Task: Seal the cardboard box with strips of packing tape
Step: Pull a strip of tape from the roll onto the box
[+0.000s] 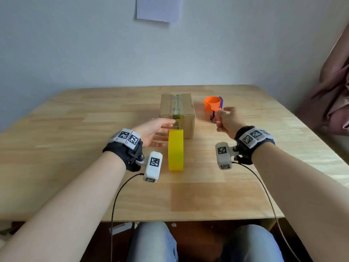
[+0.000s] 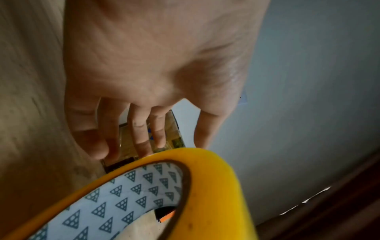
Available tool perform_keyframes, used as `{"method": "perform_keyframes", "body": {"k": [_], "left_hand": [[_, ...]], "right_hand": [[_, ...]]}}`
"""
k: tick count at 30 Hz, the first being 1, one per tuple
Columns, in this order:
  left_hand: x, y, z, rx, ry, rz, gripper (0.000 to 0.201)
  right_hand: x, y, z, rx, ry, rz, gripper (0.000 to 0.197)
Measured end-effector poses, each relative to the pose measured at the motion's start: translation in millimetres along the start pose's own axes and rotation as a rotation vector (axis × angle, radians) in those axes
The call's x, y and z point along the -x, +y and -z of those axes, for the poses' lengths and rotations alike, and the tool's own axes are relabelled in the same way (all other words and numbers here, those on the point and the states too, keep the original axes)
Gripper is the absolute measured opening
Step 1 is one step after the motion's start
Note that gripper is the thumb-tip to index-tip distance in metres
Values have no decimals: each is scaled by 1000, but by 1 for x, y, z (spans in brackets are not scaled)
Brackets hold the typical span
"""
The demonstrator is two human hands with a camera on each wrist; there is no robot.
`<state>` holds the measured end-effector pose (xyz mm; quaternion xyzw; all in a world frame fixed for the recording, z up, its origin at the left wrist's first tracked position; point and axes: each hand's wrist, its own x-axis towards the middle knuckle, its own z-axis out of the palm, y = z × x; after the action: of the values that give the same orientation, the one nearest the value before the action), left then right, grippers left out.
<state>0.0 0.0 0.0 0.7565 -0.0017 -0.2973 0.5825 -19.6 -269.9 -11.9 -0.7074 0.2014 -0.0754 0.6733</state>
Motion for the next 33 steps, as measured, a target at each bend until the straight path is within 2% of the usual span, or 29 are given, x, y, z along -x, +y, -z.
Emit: {"method": "perform_keyframes", "body": {"k": [3,5,7,11,14,17,18,22,25,28,31,33], "left_hand": [[0,-4,-4,13,-17,-24,28],[-1,-9,-8,48,-20,-54,27],[-2,-13,-10,86,-11,-68,29],[-4,-21,-10,145,-29,-72,47],[-3,-24,-10,153,-27,-74,66],[-5,-26,-5,128,30,-104,76],[-5,-25,-2,108,60,-119,72],[0,-15,6,51,152,-176,33],[6,-4,9,0,227,-320,24],[15,5,6,-25,200,-456,21],[20,11,2,-100,201,-547,22],[20,12,0,-95,224,-563,15]], "right_hand": [[-1,-14,-7,100,-84,112,31],[11,-28,-17,163,-250,194,32],[28,-40,-27,349,-369,319,30],[47,-55,-43,880,-416,541,18],[52,-57,-49,1043,-433,605,15],[54,-58,-51,1020,-433,609,11],[54,-58,-51,998,-435,608,11],[53,-58,-50,914,-435,598,13],[56,-61,-49,863,-438,615,15],[60,-64,-49,800,-445,594,23],[62,-64,-50,730,-449,556,22],[59,-62,-52,628,-425,526,22]]}}
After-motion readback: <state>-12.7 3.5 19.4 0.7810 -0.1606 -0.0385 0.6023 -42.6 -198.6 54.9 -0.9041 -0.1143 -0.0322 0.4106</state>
